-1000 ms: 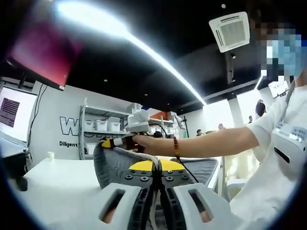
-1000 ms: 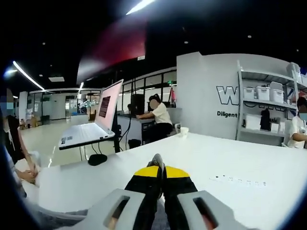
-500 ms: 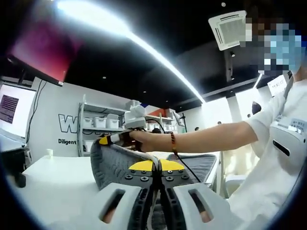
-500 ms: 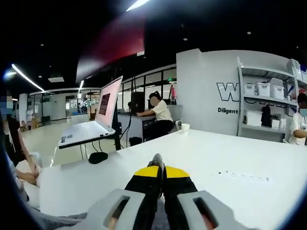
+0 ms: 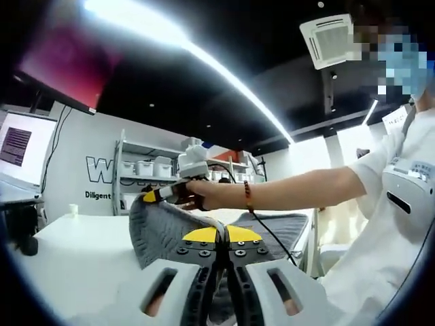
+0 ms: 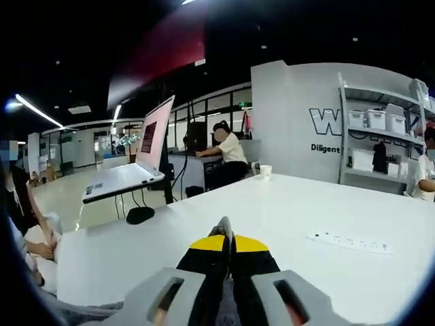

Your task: Open the folded towel by lifting each exposed corner and separating the folded layers until the towel lies flat within the target outline without major curled edges

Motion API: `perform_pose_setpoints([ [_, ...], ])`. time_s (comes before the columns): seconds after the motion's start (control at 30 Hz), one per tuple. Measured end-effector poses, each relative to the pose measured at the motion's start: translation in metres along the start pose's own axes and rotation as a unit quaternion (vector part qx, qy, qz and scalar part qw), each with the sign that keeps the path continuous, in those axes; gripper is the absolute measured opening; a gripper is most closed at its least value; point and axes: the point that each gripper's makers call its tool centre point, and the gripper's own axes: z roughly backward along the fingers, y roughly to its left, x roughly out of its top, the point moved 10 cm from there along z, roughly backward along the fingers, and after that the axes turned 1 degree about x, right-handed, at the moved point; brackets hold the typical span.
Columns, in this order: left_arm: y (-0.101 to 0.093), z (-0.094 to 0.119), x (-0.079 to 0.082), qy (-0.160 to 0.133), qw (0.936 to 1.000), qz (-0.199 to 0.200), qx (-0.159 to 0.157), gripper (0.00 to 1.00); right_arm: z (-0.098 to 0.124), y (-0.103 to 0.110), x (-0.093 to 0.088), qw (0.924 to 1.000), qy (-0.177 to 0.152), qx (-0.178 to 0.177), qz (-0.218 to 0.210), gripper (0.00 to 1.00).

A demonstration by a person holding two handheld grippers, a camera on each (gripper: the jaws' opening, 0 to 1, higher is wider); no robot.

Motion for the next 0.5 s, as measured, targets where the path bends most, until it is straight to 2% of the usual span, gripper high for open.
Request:
perform_pose_setpoints([
  [0.23, 0.000, 0.003, -0.006, 0.007, 1.0000, -0.001, 0.000, 0.00, -0.003, 0.000, -0.004, 0.9997, 0.003, 0.002, -0.023, 0.00],
  [0.5, -0.002, 0.006, -0.015, 0.013, 0.9999, -0.001, -0.002, 0.01, -0.001, 0.007, -0.008, 0.9996, 0.007, 0.003, -0.027, 0.00],
])
